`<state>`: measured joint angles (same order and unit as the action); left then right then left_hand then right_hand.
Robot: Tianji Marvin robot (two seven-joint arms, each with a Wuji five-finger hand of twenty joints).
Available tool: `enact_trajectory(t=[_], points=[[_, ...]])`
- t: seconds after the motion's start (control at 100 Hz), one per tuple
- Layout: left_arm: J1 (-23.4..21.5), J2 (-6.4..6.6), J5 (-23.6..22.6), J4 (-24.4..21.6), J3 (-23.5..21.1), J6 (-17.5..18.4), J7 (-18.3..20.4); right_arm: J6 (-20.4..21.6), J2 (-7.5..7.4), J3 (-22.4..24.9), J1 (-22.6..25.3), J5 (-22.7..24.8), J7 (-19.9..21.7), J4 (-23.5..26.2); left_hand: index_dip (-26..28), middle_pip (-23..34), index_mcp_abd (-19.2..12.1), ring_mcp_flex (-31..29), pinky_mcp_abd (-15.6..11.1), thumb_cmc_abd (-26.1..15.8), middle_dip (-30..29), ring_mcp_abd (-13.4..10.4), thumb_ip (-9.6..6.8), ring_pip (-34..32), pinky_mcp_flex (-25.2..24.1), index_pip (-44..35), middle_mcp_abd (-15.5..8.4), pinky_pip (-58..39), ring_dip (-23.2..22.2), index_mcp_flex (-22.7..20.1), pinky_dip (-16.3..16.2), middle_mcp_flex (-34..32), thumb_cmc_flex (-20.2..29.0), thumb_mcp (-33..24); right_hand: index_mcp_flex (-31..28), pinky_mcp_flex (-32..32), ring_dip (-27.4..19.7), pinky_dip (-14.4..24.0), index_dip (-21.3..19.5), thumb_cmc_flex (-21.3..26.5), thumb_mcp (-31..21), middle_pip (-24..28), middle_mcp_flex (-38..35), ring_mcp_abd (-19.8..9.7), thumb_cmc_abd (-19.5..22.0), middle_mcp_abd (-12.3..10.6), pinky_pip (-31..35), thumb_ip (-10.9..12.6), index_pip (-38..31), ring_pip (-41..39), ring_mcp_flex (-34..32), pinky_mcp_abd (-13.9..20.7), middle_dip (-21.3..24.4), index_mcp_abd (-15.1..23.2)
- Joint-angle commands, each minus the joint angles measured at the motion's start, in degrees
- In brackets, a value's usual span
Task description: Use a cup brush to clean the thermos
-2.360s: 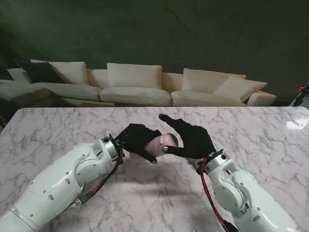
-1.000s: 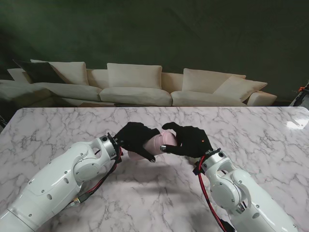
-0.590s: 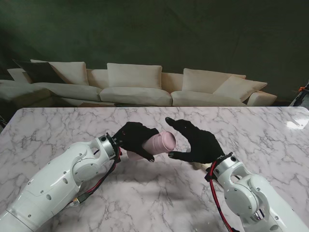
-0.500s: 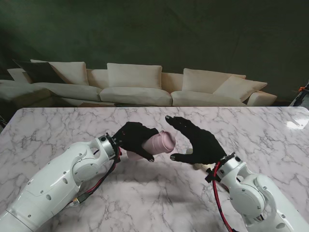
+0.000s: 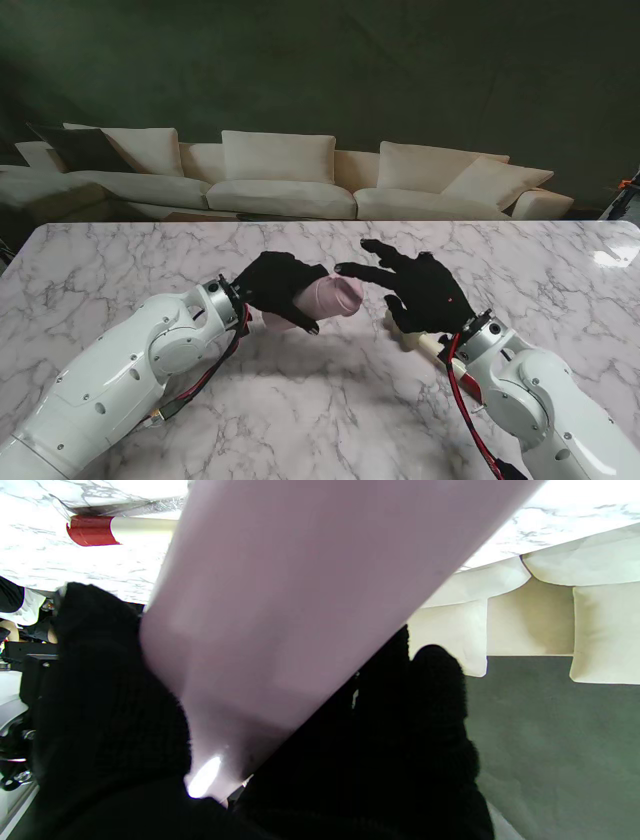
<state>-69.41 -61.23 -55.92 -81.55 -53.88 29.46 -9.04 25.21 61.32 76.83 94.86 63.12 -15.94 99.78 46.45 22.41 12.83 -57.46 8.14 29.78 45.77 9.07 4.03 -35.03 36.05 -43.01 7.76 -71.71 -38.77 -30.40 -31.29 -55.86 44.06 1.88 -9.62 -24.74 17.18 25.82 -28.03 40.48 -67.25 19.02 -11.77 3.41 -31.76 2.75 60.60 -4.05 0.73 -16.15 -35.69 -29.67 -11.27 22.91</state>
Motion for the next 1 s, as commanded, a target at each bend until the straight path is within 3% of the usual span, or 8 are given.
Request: enact_trajectory(t=[0.0, 0.14, 0.34, 0.59, 0.71, 0.89, 0.99], points=[[0.2, -0.08, 0.1, -0.4, 0.0, 0.2, 0.6, 0.3, -0.33, -0.7, -1.2, 0.8, -0.6, -0.8, 2.9, 3.0, -13.9, -3.7, -4.6, -16.1, 1.5, -3.2, -3.62, -9.0, -0.7, -5.1, -2.5, -2.8, -2.6, -3.8, -1.4, 0.6, 27.6, -20.6, 1.1, 0.0, 0.3, -0.2, -0.8, -1.3, 1.0, 0.7, 1.5, -1.5, 0.5, -0.6, 0.4, -1.2, 0.2, -1.2, -1.0, 1.6, -0.3, 2.5], [0.1, -0.06, 0.1, -0.5, -0.1, 0.3, 0.8, -0.7, -0.93, -3.0, -3.4, 4.5, -3.0, -2.6, 2.9, 3.0, -13.9, -3.7, -4.7, -16.0, 1.5, -3.2, -3.6, -9.0, -0.6, -5.1, -2.6, -2.8, -2.6, -3.8, -1.4, 0.6, 27.6, -20.5, 0.7, -1.2, 1.2, 0.3, -2.0, -4.6, 1.8, 0.4, 1.5, -2.0, -1.4, 0.2, 2.0, -1.1, -0.6, -3.6, -1.9, 3.4, -0.2, 2.5], [0.2, -0.08, 0.2, -0.5, 0.1, 0.2, 0.8, -0.2, -1.16, -4.5, -4.9, 4.4, -1.5, -3.6, 2.9, 3.0, -13.8, -3.7, -4.6, -16.2, 1.4, -3.2, -3.6, -9.0, -0.7, -5.0, -2.6, -2.8, -2.6, -3.8, -1.4, 0.7, 27.6, -20.6, -1.5, -0.9, 1.4, 0.7, -4.6, -8.1, 2.2, -0.3, 1.5, -1.9, -6.3, 0.3, 2.3, -1.0, -2.4, -4.3, -1.8, 3.7, 0.1, 2.4], [0.3, -0.13, 0.3, -0.3, 0.4, 0.2, 0.7, -1.2, -1.44, -5.7, -5.7, 5.0, 0.1, -4.1, 2.9, 3.1, -13.8, -3.6, -4.5, -16.2, 1.4, -3.0, -3.58, -9.0, -0.8, -5.0, -2.5, -2.8, -2.6, -3.8, -1.5, 0.7, 27.6, -20.5, -2.8, 0.3, 1.6, 1.6, -6.9, -9.8, 3.1, 0.5, 1.3, -1.5, -8.0, 0.4, 2.4, -1.3, -5.7, -4.3, -1.9, 3.3, -0.3, 2.4], [0.5, -0.16, 0.5, -0.1, 0.9, 0.2, 0.8, -2.7, -1.4, -6.8, -6.2, 5.3, -0.8, -4.9, 2.9, 3.1, -13.8, -3.6, -4.5, -16.2, 1.4, -3.1, -3.54, -9.0, -0.8, -5.0, -2.5, -2.8, -2.6, -3.8, -1.5, 0.7, 27.6, -20.6, -4.7, 0.1, 2.4, 3.2, -8.3, -11.4, 5.4, 3.3, 1.3, -1.7, -6.0, 0.4, 2.6, -2.0, -11.6, -4.9, -2.9, 3.3, -1.5, 2.6], [0.8, -0.2, 0.8, 0.2, 1.3, 0.3, 1.0, -4.3, -1.2, -8.7, -7.4, 5.8, -4.7, -6.8, 2.9, 3.2, -13.8, -3.6, -4.4, -16.3, 1.4, -2.9, -3.53, -9.1, -0.9, -5.0, -2.5, -2.8, -2.6, -3.9, -1.5, 0.7, 27.7, -20.6, -11.0, -0.6, 3.7, 5.4, -8.0, -14.5, 7.9, 9.5, 1.4, -2.3, -3.7, -0.6, 3.5, -3.2, -25.6, -6.5, -4.7, 3.8, -3.9, 3.6], [0.9, -0.23, 0.9, 0.2, 1.3, 0.3, 0.9, -4.5, -1.15, -9.3, -7.7, 5.8, -5.5, -7.2, 3.0, 3.1, -13.8, -3.5, -4.4, -16.3, 1.4, -3.0, -3.48, -9.1, -0.9, -5.0, -2.5, -2.8, -2.6, -3.8, -1.5, 0.7, 27.7, -20.6, -12.8, -0.4, 4.4, 6.1, -9.1, -17.6, 14.8, 11.4, 1.4, -2.3, -2.6, -0.6, 3.5, -4.4, -34.8, -7.2, -5.0, 3.3, -4.4, 4.4]])
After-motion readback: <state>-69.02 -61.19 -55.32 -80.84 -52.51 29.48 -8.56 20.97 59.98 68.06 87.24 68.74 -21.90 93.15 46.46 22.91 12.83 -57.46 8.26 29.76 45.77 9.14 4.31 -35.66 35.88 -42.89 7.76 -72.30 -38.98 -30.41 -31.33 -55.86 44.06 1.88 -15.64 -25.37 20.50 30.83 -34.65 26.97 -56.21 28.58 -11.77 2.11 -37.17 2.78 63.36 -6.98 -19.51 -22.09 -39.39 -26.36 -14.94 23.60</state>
